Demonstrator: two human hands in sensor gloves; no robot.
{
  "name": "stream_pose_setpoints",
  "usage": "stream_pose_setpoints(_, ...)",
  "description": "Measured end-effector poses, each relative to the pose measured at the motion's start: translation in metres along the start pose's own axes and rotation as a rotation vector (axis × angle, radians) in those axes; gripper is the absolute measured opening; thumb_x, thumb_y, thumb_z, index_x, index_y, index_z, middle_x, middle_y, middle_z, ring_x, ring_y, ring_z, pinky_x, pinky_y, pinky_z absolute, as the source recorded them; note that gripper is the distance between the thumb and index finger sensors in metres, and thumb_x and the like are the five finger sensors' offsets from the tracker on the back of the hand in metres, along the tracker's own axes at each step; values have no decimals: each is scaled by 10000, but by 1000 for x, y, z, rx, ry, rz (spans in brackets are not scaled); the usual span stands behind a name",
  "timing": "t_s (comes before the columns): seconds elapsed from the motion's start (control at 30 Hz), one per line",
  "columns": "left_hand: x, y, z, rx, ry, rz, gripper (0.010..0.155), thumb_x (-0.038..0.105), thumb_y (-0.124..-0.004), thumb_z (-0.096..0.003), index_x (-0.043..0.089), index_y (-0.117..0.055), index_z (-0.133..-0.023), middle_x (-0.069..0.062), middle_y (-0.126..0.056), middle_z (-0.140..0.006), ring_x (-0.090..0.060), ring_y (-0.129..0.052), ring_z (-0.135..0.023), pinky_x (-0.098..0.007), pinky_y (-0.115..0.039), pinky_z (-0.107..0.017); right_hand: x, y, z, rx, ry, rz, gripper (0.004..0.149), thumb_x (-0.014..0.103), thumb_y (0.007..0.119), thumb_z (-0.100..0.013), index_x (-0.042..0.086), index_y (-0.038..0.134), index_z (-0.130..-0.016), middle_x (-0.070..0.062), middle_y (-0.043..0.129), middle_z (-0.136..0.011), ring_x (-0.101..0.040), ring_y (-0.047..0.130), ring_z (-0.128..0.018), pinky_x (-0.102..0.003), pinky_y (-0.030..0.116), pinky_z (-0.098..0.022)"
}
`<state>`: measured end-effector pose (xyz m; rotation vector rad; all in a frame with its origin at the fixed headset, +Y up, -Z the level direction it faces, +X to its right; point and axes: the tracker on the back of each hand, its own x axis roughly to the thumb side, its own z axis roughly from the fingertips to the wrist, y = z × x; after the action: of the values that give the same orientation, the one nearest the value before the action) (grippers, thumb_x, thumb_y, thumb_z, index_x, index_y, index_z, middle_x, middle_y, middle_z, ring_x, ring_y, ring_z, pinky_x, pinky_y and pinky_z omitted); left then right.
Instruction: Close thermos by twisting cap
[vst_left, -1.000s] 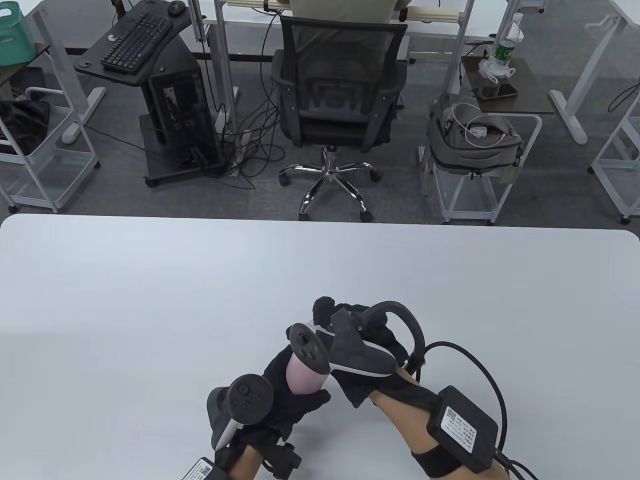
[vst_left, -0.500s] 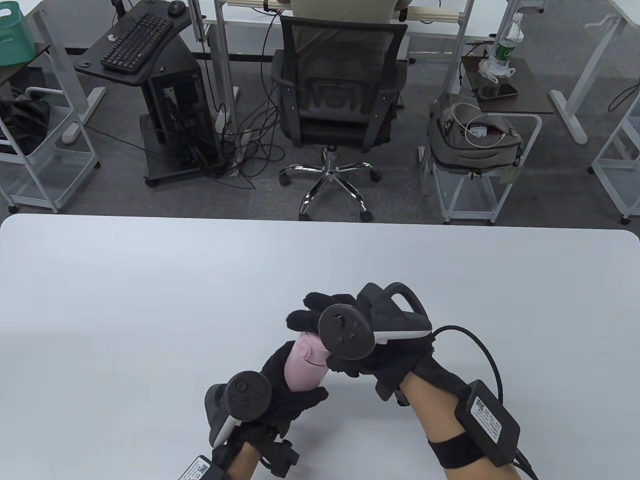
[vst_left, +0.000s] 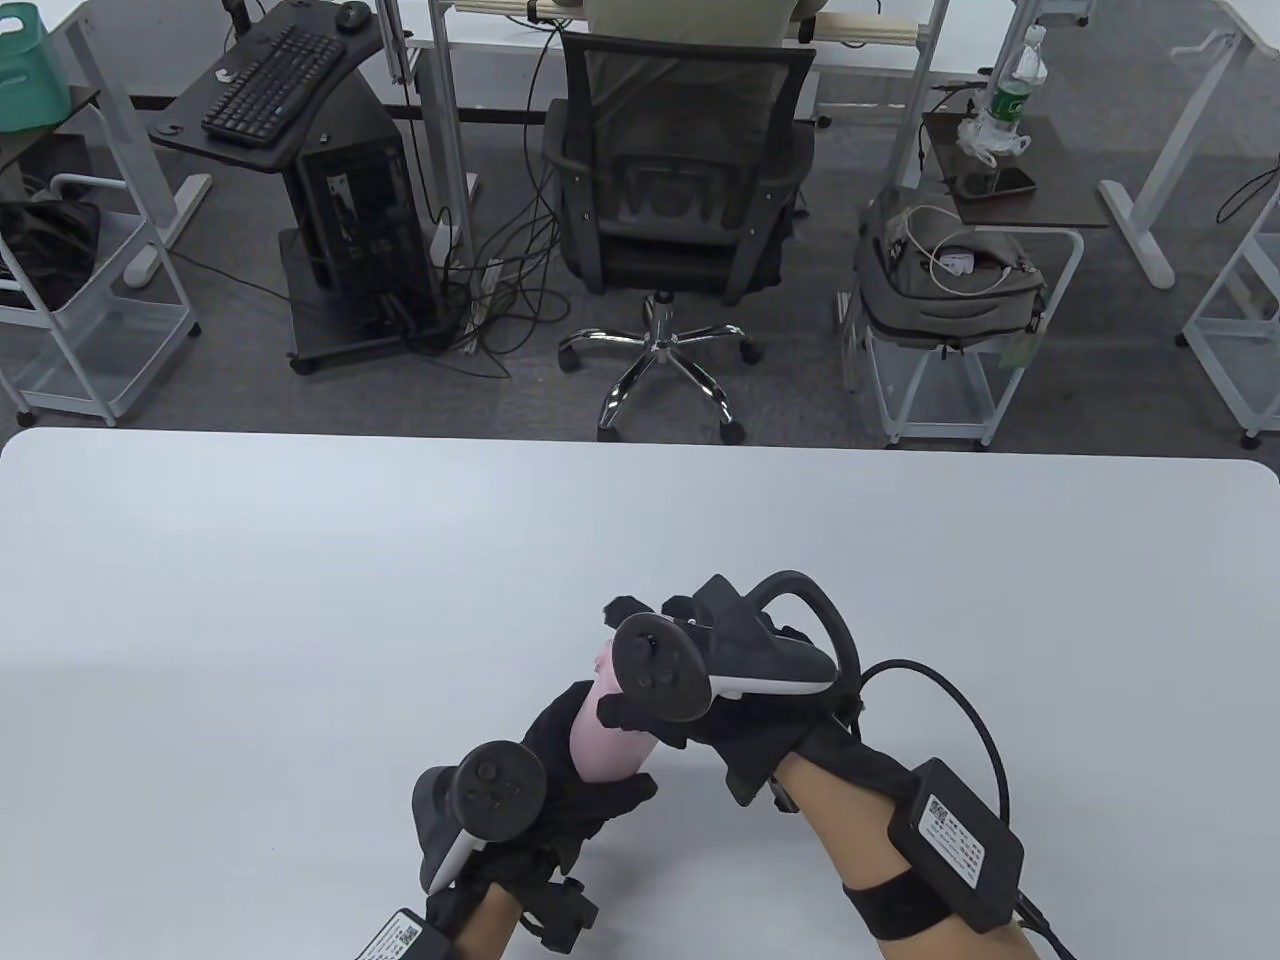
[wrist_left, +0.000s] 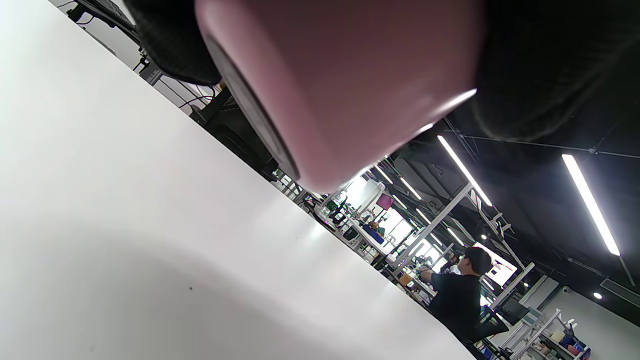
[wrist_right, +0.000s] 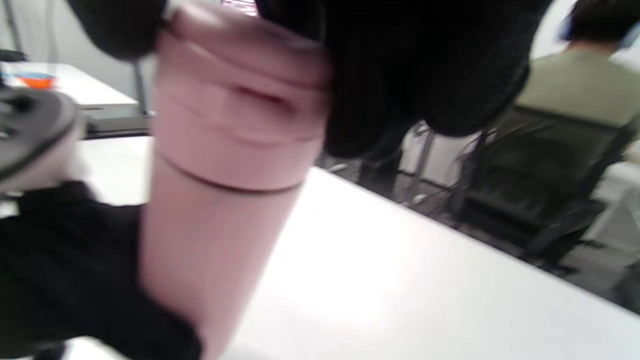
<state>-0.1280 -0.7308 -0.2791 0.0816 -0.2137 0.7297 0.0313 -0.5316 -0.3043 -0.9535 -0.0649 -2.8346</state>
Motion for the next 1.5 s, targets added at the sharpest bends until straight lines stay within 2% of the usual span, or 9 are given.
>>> stream_pose_setpoints(0.13,0,0,0,0,-5,-4,1182,747,-835,-215,223,-294,-1125,-74,-443,-1175,-320,-575,-1063,-482,-672,-763,3,1,1,-5,42,56,888,679,455,-587,1,538,-1154,-122,965,-735,-199,1014,-473,-446,872,-393)
stream_pose_setpoints(0.2,0,0,0,2,-2,-4,1181,747,-834,-217,220,-294,-1125,-78,-443,-1174,-322,-575,-1062,-484,-673,-761,2,-2,4,8,29,22,899,682,434,-592,20,423,-1199,-205,932,-868,-308,1015,-617,-515,855,-467)
stream_pose_setpoints(0.37,0,0,0,6,3,2,1180,745,-834,-219,217,-293,-1125,-82,-443,-1174,-328,-574,-1061,-486,-670,-761,1,-9,11,39,-104,-141,673,466,695,-639,214,396,-1187,-436,671,-1104,-612,869,-864,-709,771,-571)
stream_pose_setpoints(0.57,1,0,0,3,-3,-18,1179,744,-834,-219,217,-294,-1125,-84,-446,-1173,-329,-576,-1060,-486,-670,-760,5,-9,11,54,-80,-96,586,380,674,-649,168,510,-1170,-414,742,-1037,-502,922,-813,-638,800,-562)
stream_pose_setpoints(0.93,1,0,1,3,-10,-19,1181,744,-835,-216,218,-294,-1125,-83,-447,-1172,-327,-577,-1059,-486,-671,-759,8,-1,8,-36,92,106,796,610,393,-625,27,626,-1114,-141,963,-719,-212,992,-448,-455,857,-386)
stream_pose_setpoints(1.0,1,1,0,5,-7,-14,1179,740,-838,-218,217,-296,-1125,-83,-446,-1172,-330,-574,-1059,-489,-667,-760,5,-3,12,-43,42,57,938,712,466,-553,35,457,-1202,-265,834,-988,-420,936,-750,-605,794,-534)
stream_pose_setpoints(1.1,1,1,0,9,-8,-16,1179,740,-838,-218,218,-296,-1125,-82,-445,-1172,-328,-575,-1060,-489,-668,-760,-1,-5,13,-15,-158,-65,973,609,759,-504,109,306,-1205,-336,424,-1229,-644,570,-1051,-821,590,-642)
stream_pose_setpoints(1.3,1,0,0,4,-9,-16,1179,742,-837,-217,220,-296,-1125,-80,-444,-1174,-327,-574,-1062,-488,-668,-761,-10,-1,9,40,-239,-189,853,323,876,-525,156,359,-1184,-310,417,-1220,-609,586,-1055,-791,591,-666)
stream_pose_setpoints(1.5,-1,1,0,5,0,-4,1179,743,-836,-217,221,-295,-1125,-80,-444,-1174,-325,-573,-1062,-487,-667,-763,-13,1,7,34,-227,-214,769,316,822,-557,80,437,-1180,-337,584,-1152,-538,745,-989,-686,681,-685)
